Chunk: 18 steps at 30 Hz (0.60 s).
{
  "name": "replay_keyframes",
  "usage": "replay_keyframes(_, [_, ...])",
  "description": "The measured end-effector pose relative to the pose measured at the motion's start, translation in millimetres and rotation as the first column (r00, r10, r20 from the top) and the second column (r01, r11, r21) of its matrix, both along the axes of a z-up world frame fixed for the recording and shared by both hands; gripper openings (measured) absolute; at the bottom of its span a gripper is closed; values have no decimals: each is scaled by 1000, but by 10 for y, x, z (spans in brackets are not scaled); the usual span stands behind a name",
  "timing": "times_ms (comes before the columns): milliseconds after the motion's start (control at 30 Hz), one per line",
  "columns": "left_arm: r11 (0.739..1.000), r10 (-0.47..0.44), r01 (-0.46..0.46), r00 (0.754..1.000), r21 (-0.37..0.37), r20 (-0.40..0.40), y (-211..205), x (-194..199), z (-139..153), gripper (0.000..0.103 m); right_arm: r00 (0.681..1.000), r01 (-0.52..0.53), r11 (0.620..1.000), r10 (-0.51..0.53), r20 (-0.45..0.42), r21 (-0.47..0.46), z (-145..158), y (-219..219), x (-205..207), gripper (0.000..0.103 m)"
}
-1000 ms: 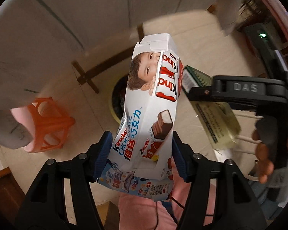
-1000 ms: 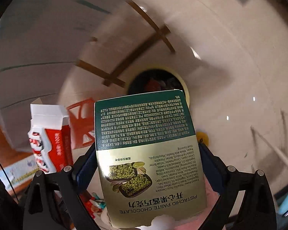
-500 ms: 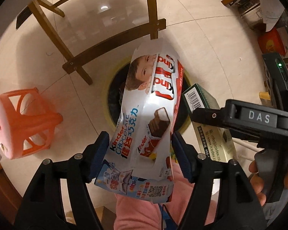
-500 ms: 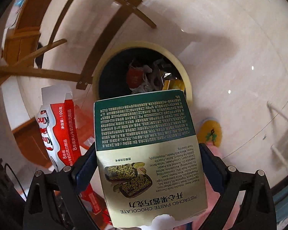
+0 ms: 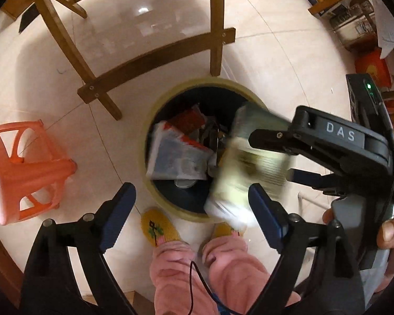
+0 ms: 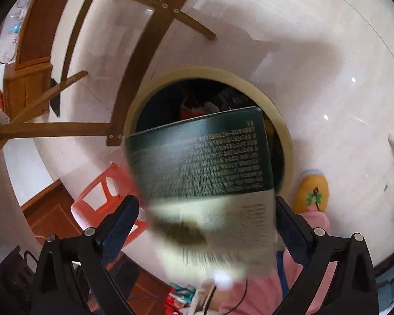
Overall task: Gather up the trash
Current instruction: 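Open both tools to drop the two boxes into the bin, then raise both tools back up facing the cleared table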
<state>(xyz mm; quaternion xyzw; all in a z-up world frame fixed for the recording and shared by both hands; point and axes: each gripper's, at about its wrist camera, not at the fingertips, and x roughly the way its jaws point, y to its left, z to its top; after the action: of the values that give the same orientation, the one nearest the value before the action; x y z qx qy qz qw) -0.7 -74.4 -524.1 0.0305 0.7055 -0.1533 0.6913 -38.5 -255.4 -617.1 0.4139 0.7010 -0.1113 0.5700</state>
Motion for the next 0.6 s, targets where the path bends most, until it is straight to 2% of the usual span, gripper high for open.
replay_keyframes(233, [1000, 17, -17, 999, 11, 50, 132, 53, -37, 88, 997, -77, 997, 78, 18, -28, -146, 123, 33, 102])
replay_keyframes(333, [1000, 20, -20, 998, 10, 65, 155, 42, -10, 88, 992, -120, 991, 123, 40, -59, -119, 194, 16, 102])
replay_keyframes(600, [1000, 23, -25, 994, 14, 109, 206, -28, 218, 88, 950, -271, 945, 294, 109, -185, 211, 358, 60, 102])
